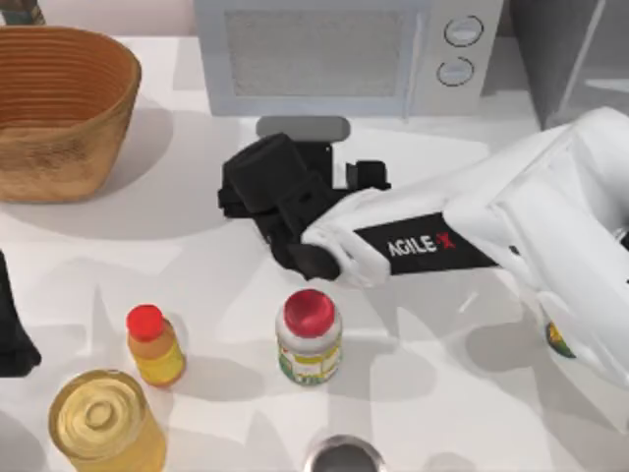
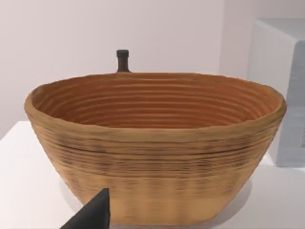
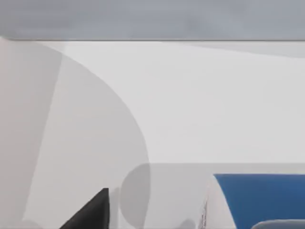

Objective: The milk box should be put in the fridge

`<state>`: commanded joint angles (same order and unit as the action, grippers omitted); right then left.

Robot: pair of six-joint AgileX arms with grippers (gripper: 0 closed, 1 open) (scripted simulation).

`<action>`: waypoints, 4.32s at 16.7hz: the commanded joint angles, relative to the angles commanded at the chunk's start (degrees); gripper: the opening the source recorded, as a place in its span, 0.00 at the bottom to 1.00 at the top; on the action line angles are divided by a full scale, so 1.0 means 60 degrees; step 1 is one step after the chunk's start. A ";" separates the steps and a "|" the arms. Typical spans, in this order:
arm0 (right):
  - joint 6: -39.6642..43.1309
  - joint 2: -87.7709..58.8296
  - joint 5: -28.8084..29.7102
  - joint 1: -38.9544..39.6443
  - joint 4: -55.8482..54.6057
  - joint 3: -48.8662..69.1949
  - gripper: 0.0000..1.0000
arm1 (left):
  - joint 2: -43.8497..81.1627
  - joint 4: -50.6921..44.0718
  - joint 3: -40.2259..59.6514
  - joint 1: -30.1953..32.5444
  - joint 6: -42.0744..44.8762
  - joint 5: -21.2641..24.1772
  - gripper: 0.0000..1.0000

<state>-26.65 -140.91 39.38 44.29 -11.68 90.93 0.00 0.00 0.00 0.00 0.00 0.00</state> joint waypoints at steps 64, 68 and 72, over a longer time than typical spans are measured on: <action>0.3198 1.7938 -0.3664 -0.5764 0.2551 -0.9669 0.00 | 0.0000 0.0000 0.0000 0.0000 0.0000 0.0000 1.00; 0.3863 2.1337 -0.5133 -0.6910 0.2246 -1.2981 0.00 | 0.0000 0.0000 0.0000 0.0000 0.0000 0.0000 1.00; 0.4347 2.3160 -0.6371 -0.7344 0.2008 -1.4824 0.00 | 0.0000 0.0000 0.0000 0.0000 0.0000 0.0000 1.00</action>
<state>-0.57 -1.95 1.15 0.23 0.36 1.98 0.00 0.00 0.00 0.00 0.00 0.00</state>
